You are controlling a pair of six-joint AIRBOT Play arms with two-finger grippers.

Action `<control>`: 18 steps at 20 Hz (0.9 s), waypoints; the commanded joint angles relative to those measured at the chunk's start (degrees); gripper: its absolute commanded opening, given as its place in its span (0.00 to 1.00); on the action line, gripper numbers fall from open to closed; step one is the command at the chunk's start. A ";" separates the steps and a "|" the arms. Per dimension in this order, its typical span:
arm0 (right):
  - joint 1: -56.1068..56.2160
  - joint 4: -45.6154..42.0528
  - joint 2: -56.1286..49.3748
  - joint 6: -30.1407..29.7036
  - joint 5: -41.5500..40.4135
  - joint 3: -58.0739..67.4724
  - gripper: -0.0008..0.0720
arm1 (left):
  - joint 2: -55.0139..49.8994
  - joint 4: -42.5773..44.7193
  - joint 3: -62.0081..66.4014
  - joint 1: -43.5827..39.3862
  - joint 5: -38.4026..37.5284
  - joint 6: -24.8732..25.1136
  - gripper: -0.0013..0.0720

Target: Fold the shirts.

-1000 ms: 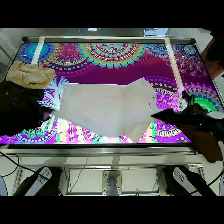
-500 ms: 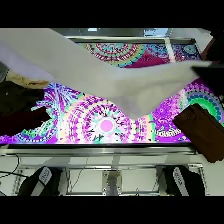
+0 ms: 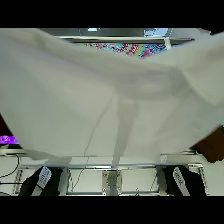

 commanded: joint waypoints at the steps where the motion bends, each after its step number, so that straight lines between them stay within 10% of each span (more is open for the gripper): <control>1: 0.28 13.22 -10.14 0.07 6.56 -4.02 0.04 | 0.00 18.03 -4.17 -3.52 -5.70 -4.52 0.03; 7: 8.07 1.60 -25.92 -3.61 2.58 -18.25 0.04 | -5.49 44.13 -35.32 -30.82 13.62 -6.60 0.03; 10: 11.34 -2.47 -34.84 -4.33 -5.81 -24.74 0.04 | -16.41 62.58 -40.76 -37.33 30.10 -24.98 0.03; 13: 11.91 -0.98 -43.28 -4.11 -13.66 -25.88 0.04 | -27.45 62.88 -38.01 -37.24 36.35 -31.15 0.03; 18: 11.80 1.53 -47.78 -5.07 -19.91 -25.86 0.04 | -35.36 54.53 -31.28 -37.31 34.71 -27.34 0.04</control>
